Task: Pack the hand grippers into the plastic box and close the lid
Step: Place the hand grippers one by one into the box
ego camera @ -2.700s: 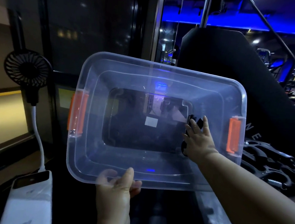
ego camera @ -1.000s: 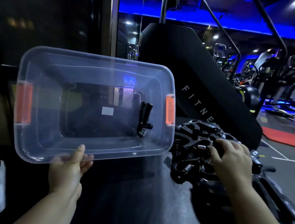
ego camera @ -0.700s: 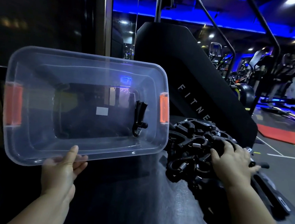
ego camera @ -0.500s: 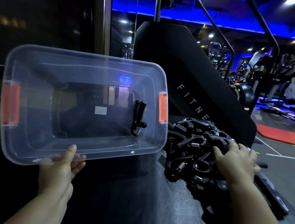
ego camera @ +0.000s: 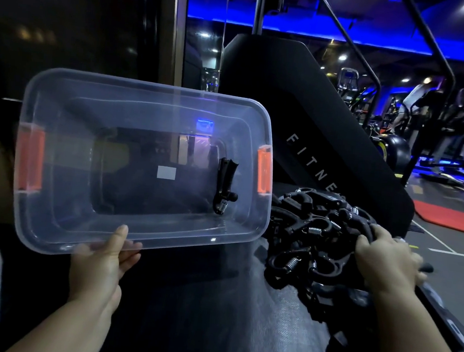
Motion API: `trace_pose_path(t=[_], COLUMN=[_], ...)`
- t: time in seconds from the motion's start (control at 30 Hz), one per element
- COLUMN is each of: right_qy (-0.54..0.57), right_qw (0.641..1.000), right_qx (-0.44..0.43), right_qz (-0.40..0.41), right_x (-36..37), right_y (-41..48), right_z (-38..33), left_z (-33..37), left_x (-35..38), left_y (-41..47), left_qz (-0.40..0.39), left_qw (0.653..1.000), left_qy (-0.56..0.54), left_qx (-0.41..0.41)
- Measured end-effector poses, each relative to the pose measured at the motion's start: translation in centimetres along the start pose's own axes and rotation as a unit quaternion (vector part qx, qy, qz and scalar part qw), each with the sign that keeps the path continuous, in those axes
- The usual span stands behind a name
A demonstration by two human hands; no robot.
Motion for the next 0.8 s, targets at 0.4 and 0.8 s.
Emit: trace_pose_path(t=[0.4,0.8], right_qy=[0.522,0.532], right_qw=[0.824,0.757], right_qx=[-0.181,-0.159], right_qz=[-0.126,-0.343], right_x=[0.5,4.0], right_y=[-5.5,-10.6], right_z=[-4.8,-7.8], left_z=[-0.6,-0.7], left_x=[-0.3,-0.4], left_y=[0.6,0.8], left_qz=[0.011,0.003], left_qw=[1.0,1.0], left_qy=[0.001,0.006], left_qx=[-0.009,0.002])
Point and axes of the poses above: each hand's wrist, its own y-axis towards the middle knuckle, its own x-axis out of the palm, z = x × y, the point moved 3 cm from there along y, towards the middle knuckle, and after that the axes turned 6 degrees about -y, right-handed, at the moved point
